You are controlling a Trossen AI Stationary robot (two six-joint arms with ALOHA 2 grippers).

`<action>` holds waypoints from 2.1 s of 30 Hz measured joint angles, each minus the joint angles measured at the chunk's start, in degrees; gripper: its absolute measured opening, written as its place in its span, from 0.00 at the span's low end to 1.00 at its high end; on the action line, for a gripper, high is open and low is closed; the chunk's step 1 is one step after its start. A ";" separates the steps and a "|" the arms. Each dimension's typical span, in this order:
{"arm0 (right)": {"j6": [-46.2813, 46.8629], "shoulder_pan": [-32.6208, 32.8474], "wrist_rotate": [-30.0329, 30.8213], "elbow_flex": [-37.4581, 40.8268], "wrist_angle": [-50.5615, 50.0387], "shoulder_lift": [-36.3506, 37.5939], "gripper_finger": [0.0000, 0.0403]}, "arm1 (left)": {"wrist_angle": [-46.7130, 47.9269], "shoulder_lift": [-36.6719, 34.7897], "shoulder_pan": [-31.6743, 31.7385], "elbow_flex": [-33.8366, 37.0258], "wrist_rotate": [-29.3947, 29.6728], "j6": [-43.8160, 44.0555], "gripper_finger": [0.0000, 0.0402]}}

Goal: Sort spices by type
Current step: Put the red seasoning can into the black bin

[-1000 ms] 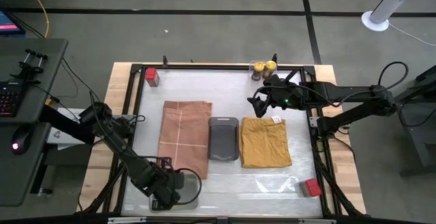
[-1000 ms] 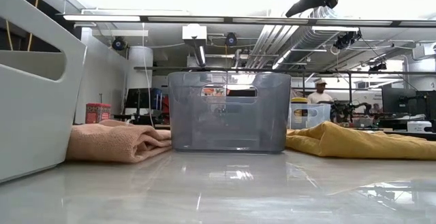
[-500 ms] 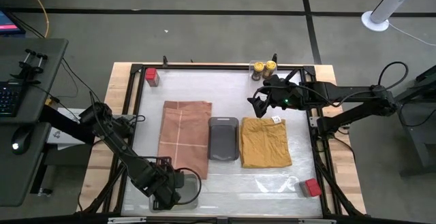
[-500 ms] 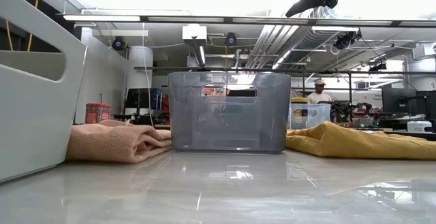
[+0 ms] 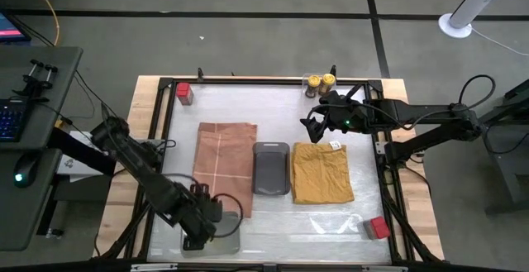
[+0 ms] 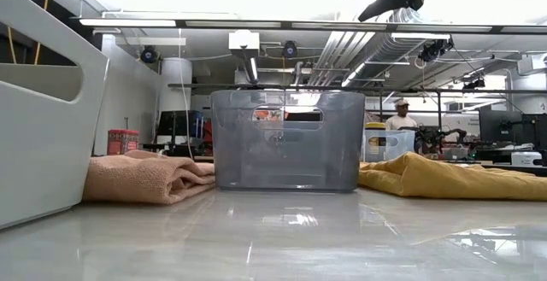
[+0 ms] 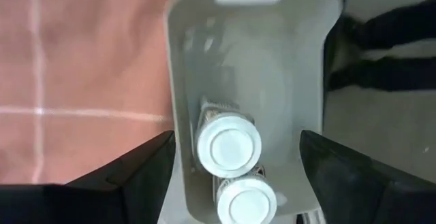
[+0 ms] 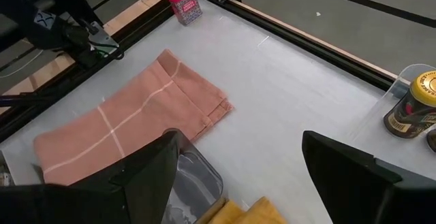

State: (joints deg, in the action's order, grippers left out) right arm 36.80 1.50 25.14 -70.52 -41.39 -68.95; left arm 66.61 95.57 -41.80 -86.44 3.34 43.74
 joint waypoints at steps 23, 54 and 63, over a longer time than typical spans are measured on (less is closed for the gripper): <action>6.67 2.96 -18.25 0.25 -7.28 0.02 0.76 | -4.97 -22.47 35.15 -1.68 20.73 -19.74 0.73; 78.36 43.01 -60.35 10.52 -23.04 -16.90 0.76 | -71.25 -22.56 59.60 34.00 -28.49 -16.82 0.73; 67.85 41.62 -63.48 17.57 -16.51 -16.87 0.76 | -71.06 -22.56 59.23 34.00 -28.51 -14.47 0.73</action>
State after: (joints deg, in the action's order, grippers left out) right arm 104.64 43.11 -38.35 -52.95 -57.90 -85.82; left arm -4.45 73.01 17.43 -52.45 -25.17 29.27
